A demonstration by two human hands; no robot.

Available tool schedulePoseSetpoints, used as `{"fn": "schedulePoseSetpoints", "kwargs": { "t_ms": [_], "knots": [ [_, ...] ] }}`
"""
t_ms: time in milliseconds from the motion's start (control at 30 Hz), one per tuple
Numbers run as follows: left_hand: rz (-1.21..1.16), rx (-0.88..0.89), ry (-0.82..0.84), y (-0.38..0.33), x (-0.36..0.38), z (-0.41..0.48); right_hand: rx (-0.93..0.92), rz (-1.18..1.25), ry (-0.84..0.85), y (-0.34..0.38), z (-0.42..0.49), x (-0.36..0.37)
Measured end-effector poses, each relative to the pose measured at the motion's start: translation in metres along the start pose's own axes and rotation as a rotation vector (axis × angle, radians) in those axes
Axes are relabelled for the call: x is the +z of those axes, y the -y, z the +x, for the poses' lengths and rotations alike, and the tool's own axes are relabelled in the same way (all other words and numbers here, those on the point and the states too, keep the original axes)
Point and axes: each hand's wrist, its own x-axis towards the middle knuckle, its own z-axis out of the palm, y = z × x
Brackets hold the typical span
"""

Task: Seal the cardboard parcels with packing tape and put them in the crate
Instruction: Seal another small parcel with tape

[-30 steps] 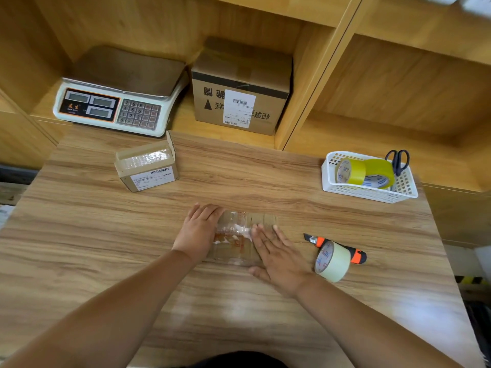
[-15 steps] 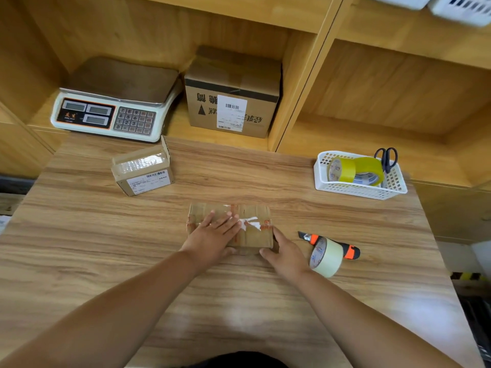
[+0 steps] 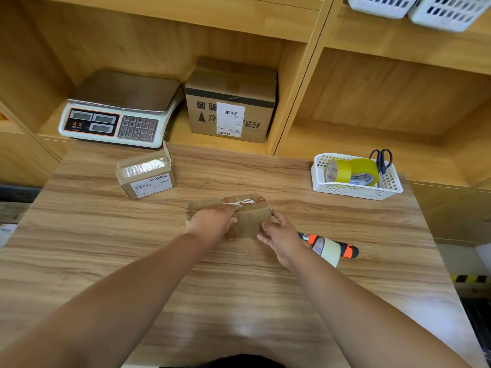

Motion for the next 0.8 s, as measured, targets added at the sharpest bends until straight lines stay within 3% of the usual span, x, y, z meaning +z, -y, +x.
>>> {"fn": "schedulePoseSetpoints", "kwargs": {
  "t_ms": [100, 233, 367, 467, 633, 800],
  "knots": [
    [0.037, -0.001, -0.002, -0.003, -0.003, -0.008, -0.045, -0.088, -0.027, 0.0, 0.0, 0.002],
    [0.329, 0.021, -0.045, -0.005, 0.0, -0.02, -0.065, -0.128, -0.071, 0.001, -0.003, 0.005],
    [0.387, -0.087, -0.105, -0.001, 0.002, -0.02, -0.104, -0.093, -0.062, 0.011, -0.01, 0.008],
    [0.123, -0.171, -0.158, 0.0, -0.005, -0.018, -0.125, -0.154, -0.046, 0.016, -0.012, 0.007],
    [-0.856, -0.394, -0.132, 0.0, -0.021, -0.012, -0.1, -0.208, -0.006, 0.022, -0.014, 0.001],
    [-1.372, -0.477, -0.028, -0.004, -0.021, -0.01, -0.137, -0.096, 0.063, 0.026, -0.017, 0.005]
  ]
}}
